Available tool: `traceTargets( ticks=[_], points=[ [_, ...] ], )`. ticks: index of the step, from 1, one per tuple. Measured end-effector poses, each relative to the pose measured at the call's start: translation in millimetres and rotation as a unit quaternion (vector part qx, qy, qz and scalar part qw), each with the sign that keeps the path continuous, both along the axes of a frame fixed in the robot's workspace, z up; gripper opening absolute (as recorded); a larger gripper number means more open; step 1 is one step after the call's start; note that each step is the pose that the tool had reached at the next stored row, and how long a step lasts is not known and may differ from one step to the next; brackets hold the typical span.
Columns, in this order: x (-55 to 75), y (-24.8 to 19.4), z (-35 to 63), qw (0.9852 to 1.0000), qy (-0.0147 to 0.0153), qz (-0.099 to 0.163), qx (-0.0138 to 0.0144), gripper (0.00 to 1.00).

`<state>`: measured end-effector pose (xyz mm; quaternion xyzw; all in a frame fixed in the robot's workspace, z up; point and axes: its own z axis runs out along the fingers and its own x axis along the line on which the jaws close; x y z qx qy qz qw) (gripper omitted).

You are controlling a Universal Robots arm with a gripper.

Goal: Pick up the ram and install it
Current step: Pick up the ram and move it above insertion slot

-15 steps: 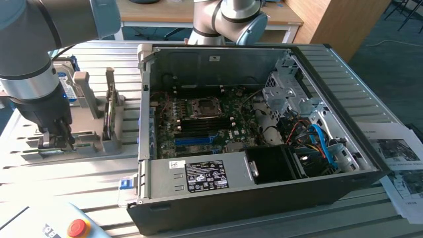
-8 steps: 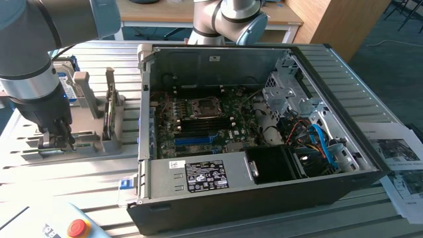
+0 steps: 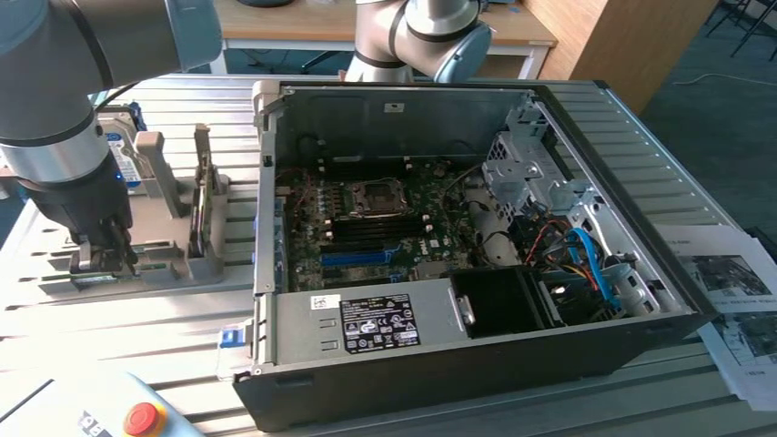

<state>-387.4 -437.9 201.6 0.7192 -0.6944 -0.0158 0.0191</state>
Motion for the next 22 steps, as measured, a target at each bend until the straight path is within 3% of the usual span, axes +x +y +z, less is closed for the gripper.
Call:
traceTargets(
  ticks=[13,16,17,22],
  points=[
    [0.0,0.0,0.0,1.0000,0.0000,0.000,0.0000,0.24],
    [0.0,0.0,0.0,1.0000,0.0000,0.000,0.0000,0.22],
    [0.0,0.0,0.0,1.0000,0.0000,0.000,0.0000,0.15],
    [0.0,0.0,0.0,1.0000,0.0000,0.000,0.0000,0.15]
  ],
)
